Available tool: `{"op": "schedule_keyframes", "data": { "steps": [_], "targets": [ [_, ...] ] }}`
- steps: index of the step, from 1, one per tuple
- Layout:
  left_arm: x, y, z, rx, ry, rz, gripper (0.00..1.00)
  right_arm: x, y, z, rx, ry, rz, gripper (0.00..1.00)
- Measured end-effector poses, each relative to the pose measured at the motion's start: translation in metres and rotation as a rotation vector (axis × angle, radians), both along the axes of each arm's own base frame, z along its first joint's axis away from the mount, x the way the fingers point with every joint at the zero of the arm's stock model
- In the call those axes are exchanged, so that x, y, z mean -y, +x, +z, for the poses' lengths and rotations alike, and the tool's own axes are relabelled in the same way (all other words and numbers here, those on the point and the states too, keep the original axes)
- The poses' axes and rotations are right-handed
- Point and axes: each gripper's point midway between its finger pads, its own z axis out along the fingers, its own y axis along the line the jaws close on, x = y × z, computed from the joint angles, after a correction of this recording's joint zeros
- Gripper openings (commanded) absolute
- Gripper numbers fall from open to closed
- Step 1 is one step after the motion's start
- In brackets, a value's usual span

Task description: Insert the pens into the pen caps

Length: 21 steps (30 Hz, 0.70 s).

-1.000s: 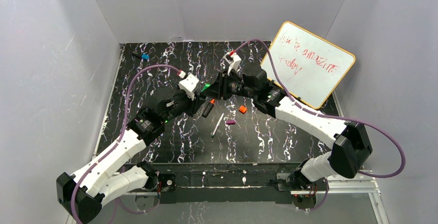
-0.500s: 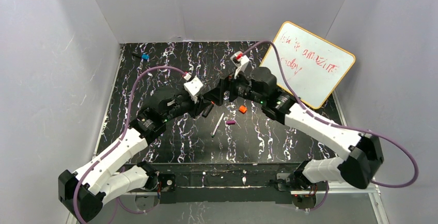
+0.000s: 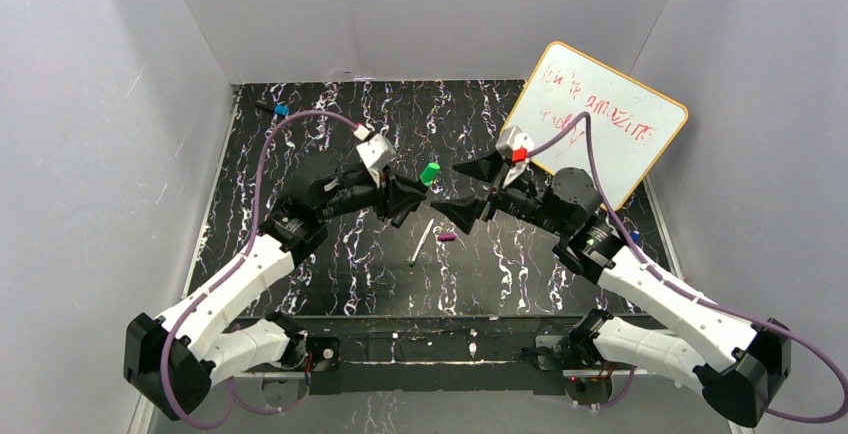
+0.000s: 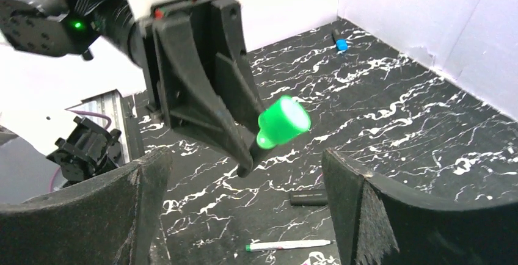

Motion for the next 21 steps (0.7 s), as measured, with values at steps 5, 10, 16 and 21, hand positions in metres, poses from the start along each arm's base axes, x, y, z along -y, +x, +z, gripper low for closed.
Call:
{"op": "schedule_keyframes", "data": {
  "steps": [5,10,16,21],
  "targets": [
    [0.01,0.0,0.043,-0.016,-0.148,-0.071,0.0,0.011,-0.009,0.012,0.08,0.006,0.013,0.99],
    [0.011,-0.009,0.085,0.02,-0.238,-0.127,0.0,0.026,-0.015,0.019,0.126,-0.007,0.0,0.99],
    [0.0,-0.016,0.11,0.091,-0.249,-0.094,0.0,0.027,-0.023,0.037,0.088,-0.033,0.059,0.99],
    [-0.015,-0.017,0.119,0.156,-0.238,-0.014,0.0,0.013,-0.027,0.047,0.016,0.018,0.237,0.99]
  ]
}}
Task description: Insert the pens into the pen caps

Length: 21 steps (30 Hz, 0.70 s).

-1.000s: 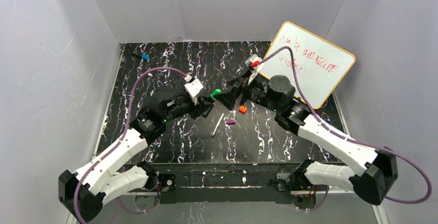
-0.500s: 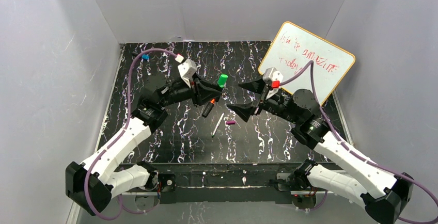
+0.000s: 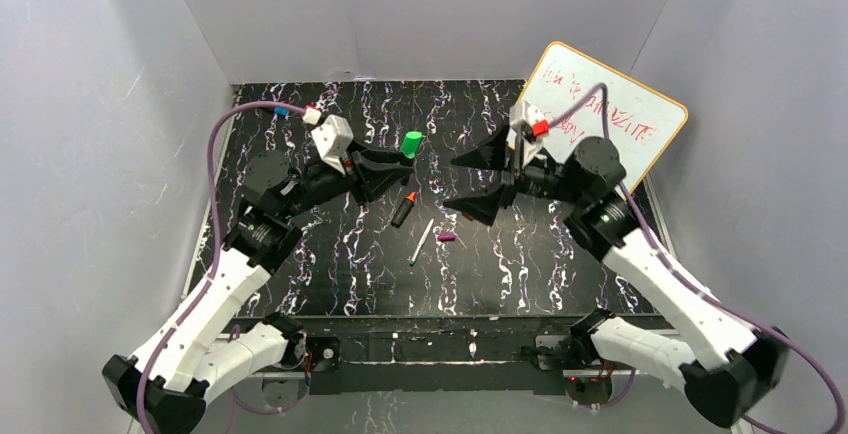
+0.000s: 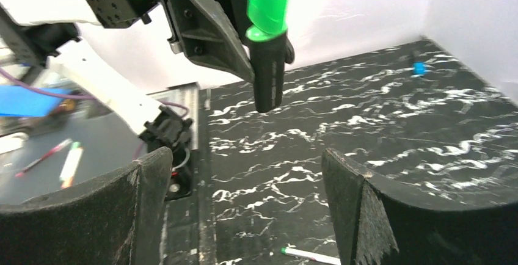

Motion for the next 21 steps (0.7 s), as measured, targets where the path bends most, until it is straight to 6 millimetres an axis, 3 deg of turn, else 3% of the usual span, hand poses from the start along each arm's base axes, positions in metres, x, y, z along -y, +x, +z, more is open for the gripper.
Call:
{"op": "schedule_keyframes", "data": {
  "steps": [7,10,18,21],
  "targets": [
    [-0.016,0.003,-0.003,0.03,0.002,0.103,0.0,-0.009,0.03,-0.009,-0.181,0.086,0.225,0.99],
    [-0.02,0.008,-0.012,0.016,0.011,0.137,0.0,-0.014,0.031,-0.011,-0.197,0.087,0.264,0.99],
    [-0.02,0.017,-0.034,-0.027,0.034,0.171,0.0,-0.047,0.02,0.045,0.024,0.147,0.203,0.99],
    [-0.02,0.018,-0.036,-0.029,0.036,0.171,0.0,-0.05,0.031,0.048,0.054,0.155,0.126,0.99]
  ]
}}
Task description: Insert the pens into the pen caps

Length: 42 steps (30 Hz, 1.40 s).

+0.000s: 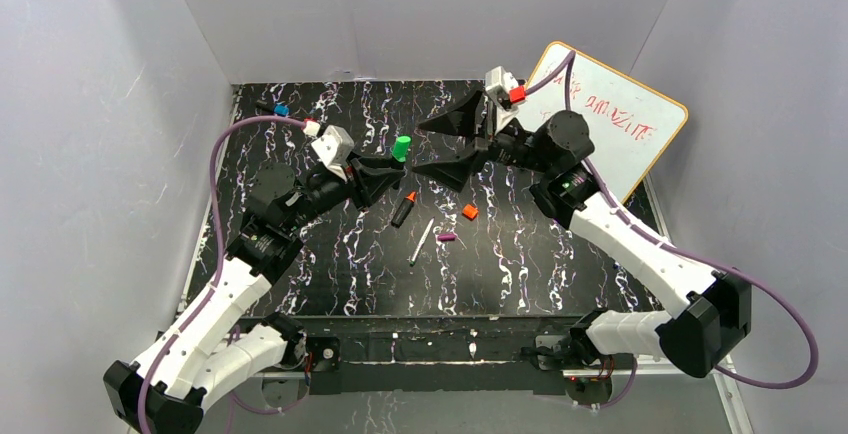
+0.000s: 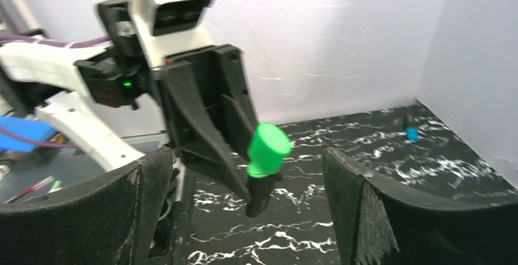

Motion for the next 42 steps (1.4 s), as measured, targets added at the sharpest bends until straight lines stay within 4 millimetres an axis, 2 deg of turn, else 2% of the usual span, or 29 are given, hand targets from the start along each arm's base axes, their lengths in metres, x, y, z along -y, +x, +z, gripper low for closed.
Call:
{"op": "schedule_keyframes", "data": {
  "steps": [7,15,19,26,32,38,42],
  "targets": [
    [0.001,0.0,0.0,0.002,0.0,-0.004,0.0,-0.002,0.036,-0.014,-0.019,-0.024,-0.172,0.99],
    [0.003,-0.003,-0.003,-0.004,-0.002,-0.028,0.0,-0.016,0.052,-0.025,-0.019,-0.052,-0.172,0.98],
    [0.004,-0.003,-0.007,-0.013,0.004,-0.035,0.0,-0.022,0.052,-0.029,-0.021,-0.067,-0.142,0.93],
    [0.004,-0.003,-0.007,-0.01,0.005,-0.036,0.0,-0.025,0.049,-0.024,-0.011,-0.069,-0.118,0.8],
    [0.003,-0.002,-0.013,-0.017,0.013,-0.031,0.0,-0.026,0.048,-0.025,-0.022,-0.08,-0.114,0.91],
    [0.002,0.0,-0.014,-0.014,0.017,-0.014,0.0,-0.028,0.045,-0.029,-0.036,-0.093,-0.106,0.9],
    [0.0,0.003,-0.014,-0.011,0.018,0.001,0.0,-0.029,0.044,-0.03,-0.041,-0.099,-0.102,0.85]
  ]
}}
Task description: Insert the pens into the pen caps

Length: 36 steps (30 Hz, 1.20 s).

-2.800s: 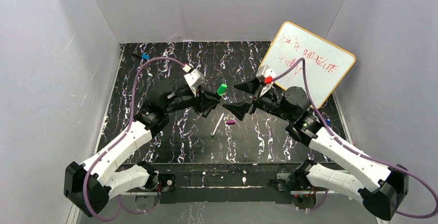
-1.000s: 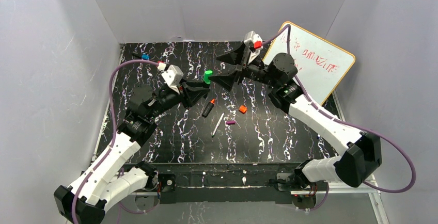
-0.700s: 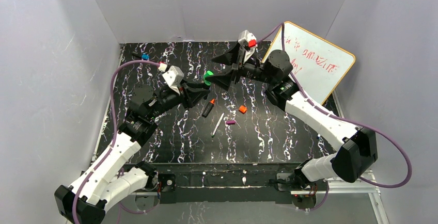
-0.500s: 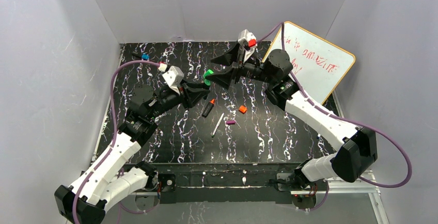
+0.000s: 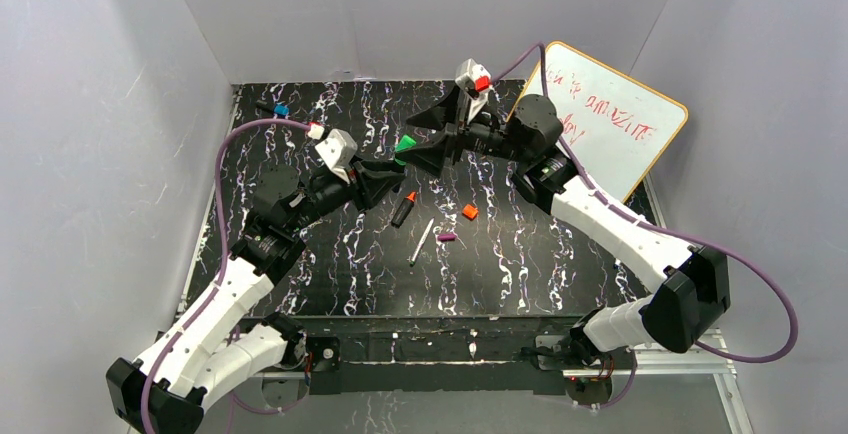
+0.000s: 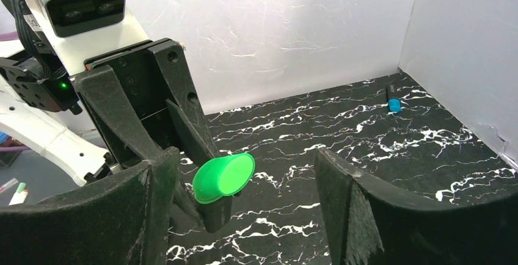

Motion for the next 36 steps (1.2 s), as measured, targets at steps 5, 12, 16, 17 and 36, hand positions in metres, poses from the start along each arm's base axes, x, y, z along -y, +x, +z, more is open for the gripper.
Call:
{"op": "schedule_keyframes", "data": {
  "steps": [5,12,16,17,36],
  "targets": [
    [-0.003,0.004,-0.001,0.005,0.004,0.028,0.0,-0.002,-0.002,-0.003,-0.01,-0.012,0.008,0.63],
    [-0.005,0.009,-0.002,0.006,0.009,0.05,0.0,-0.003,-0.007,0.003,-0.009,-0.012,0.023,0.63],
    [-0.004,0.012,-0.005,-0.001,0.017,0.059,0.0,-0.004,-0.01,0.007,-0.003,-0.011,0.034,0.64],
    [-0.004,0.013,-0.006,-0.002,0.018,0.061,0.0,-0.005,-0.011,0.009,0.0,-0.011,0.037,0.66],
    [-0.008,0.019,-0.012,-0.005,0.034,0.097,0.0,0.015,0.033,0.008,-0.322,0.176,-0.301,0.84]
  ]
}}
